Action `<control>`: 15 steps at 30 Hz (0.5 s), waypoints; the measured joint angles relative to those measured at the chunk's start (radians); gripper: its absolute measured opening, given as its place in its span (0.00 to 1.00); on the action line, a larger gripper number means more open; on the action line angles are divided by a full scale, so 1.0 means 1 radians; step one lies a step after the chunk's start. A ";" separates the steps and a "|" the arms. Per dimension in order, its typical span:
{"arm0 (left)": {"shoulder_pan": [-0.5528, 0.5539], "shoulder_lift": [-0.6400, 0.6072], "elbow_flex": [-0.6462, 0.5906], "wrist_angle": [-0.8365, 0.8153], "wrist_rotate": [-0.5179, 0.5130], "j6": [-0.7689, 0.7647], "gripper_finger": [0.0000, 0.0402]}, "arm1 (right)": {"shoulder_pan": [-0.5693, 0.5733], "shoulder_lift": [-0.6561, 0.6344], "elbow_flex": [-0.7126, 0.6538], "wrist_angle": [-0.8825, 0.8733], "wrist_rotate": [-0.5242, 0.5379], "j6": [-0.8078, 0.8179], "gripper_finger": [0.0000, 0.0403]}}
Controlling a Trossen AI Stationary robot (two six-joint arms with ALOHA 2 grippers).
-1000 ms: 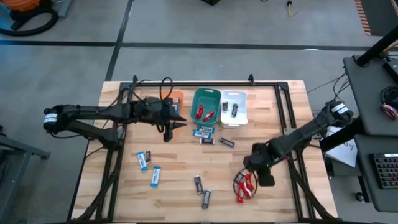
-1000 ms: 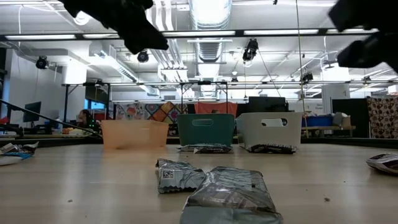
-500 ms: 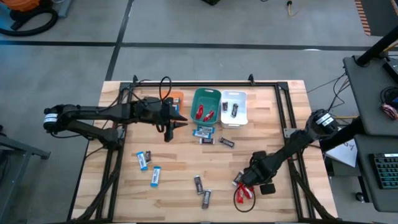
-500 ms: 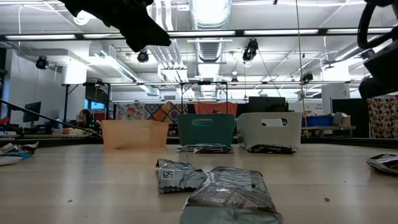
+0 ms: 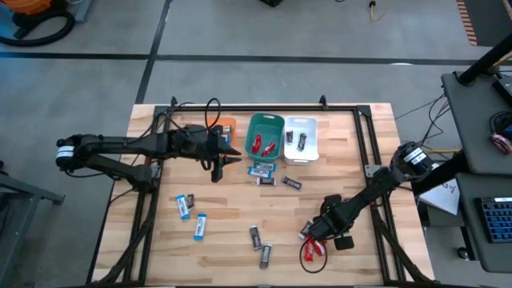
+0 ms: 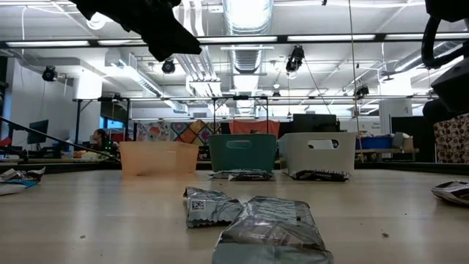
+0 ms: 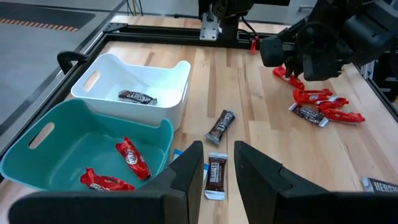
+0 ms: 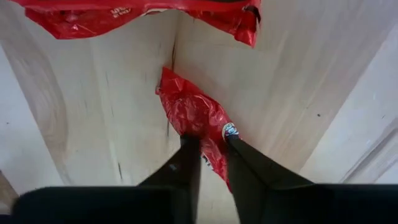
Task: Organize candy in baskets
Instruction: Put the red chocolate into the green bin
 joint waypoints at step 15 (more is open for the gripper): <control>0.000 0.000 0.000 0.000 0.000 0.000 0.19 | 0.000 -0.081 0.021 0.013 0.070 0.073 0.02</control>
